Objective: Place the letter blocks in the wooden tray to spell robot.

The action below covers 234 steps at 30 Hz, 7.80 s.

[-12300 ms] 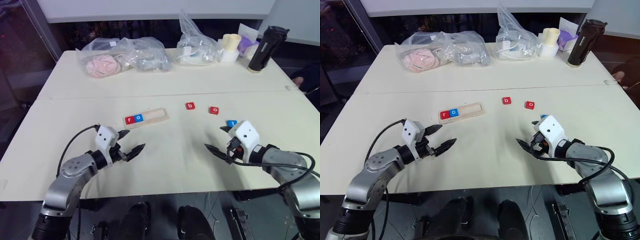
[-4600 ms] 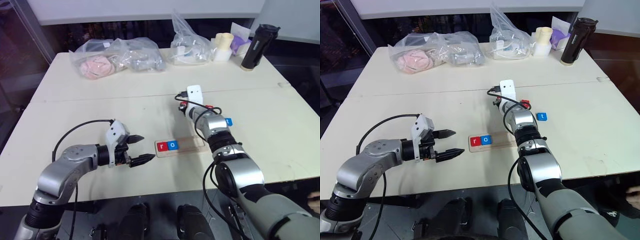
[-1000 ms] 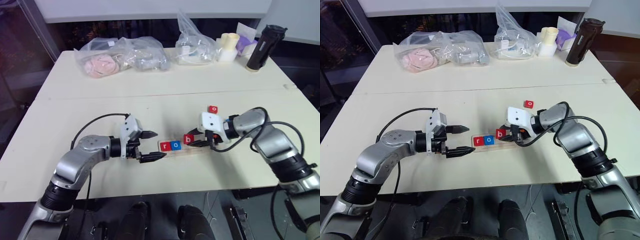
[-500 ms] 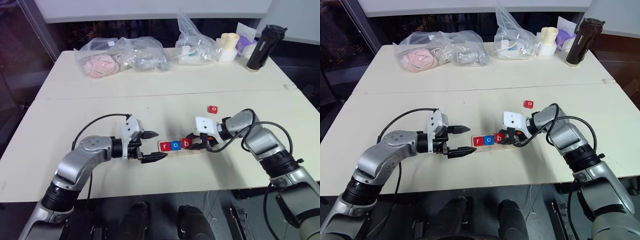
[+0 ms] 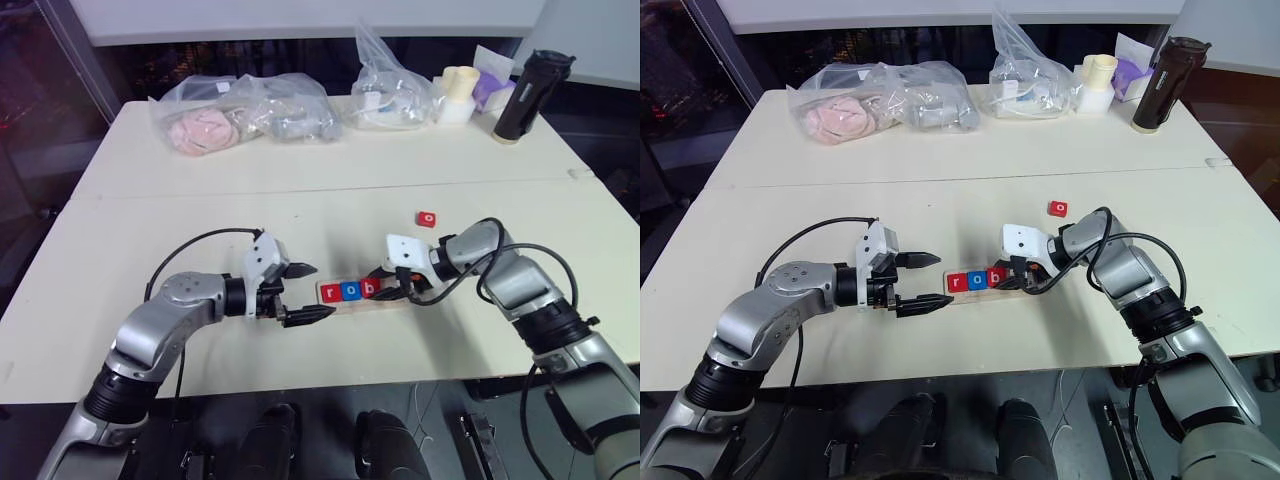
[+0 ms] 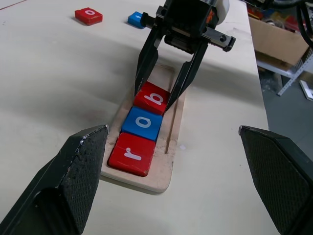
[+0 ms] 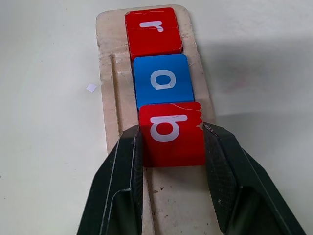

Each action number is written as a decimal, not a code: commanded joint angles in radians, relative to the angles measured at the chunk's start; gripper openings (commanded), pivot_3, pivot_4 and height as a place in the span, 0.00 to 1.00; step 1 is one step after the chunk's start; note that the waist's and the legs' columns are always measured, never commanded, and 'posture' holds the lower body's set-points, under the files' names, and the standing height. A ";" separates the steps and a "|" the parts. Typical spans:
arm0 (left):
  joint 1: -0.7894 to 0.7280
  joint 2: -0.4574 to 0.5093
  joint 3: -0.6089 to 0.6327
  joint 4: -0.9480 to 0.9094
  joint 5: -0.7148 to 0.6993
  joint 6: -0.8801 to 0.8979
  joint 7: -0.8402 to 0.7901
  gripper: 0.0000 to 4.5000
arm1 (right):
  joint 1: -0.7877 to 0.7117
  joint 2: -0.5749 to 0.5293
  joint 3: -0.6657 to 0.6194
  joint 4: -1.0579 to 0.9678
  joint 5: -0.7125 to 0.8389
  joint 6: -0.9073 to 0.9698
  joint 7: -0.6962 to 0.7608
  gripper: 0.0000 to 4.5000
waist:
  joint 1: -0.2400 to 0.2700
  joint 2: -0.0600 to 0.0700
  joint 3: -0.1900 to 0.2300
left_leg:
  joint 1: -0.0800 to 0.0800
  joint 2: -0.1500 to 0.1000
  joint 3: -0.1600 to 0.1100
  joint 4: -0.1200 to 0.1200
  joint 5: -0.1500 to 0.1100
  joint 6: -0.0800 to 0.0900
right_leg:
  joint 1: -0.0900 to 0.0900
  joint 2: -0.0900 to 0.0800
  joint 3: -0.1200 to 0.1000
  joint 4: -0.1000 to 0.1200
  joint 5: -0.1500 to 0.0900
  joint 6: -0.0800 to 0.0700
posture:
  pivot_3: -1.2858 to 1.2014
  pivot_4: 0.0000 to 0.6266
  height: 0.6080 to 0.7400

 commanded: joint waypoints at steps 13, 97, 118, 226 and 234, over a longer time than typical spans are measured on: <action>-0.007 0.003 0.008 -0.026 0.005 -0.017 0.005 1.00 | -0.025 -0.005 -0.017 -0.024 0.000 0.000 0.025 0.25 | 0.000 0.000 0.000 | 0.000 0.000 0.000 0.000 0.000 0.000 | 0.000 0.000 0.000 0.000 0.000 0.000 | 0.52 0.24 0.88; -0.013 -0.046 -0.007 0.001 0.033 -0.030 0.012 1.00 | -0.026 0.384 -0.528 -0.256 0.087 0.893 -1.266 0.27 | -0.021 0.002 0.000 | 0.000 0.001 0.000 -0.003 0.002 -0.001 | -0.003 0.006 0.002 0.004 0.001 -0.001 | 0.52 0.24 0.88; -0.025 -0.026 -0.015 0.039 0.041 -0.041 -0.043 1.00 | 0.512 0.351 -0.563 -1.022 0.185 1.309 -1.227 0.27 | -0.021 0.002 -0.001 | 0.000 0.003 -0.001 -0.002 0.001 -0.001 | -0.002 0.003 0.001 0.001 -0.001 -0.005 | 0.52 0.24 0.88; 0.012 0.004 0.003 -0.004 0.040 -0.039 -0.027 1.00 | 0.037 -0.119 -0.116 -0.015 0.003 -0.056 0.020 0.99 | 0.000 -0.001 0.001 | 0.000 -0.002 0.000 0.000 -0.001 0.001 | 0.000 -0.002 0.000 0.000 0.000 0.000 | 0.52 0.24 0.88; 0.005 -0.003 0.000 0.000 0.042 -0.037 -0.028 1.00 | 0.010 -0.094 -0.110 0.012 -0.006 -0.071 -0.010 0.99 | 0.000 -0.001 0.001 | 0.000 -0.002 0.000 0.001 -0.001 0.001 | 0.000 -0.002 0.000 0.000 0.000 0.000 | 0.52 0.24 0.88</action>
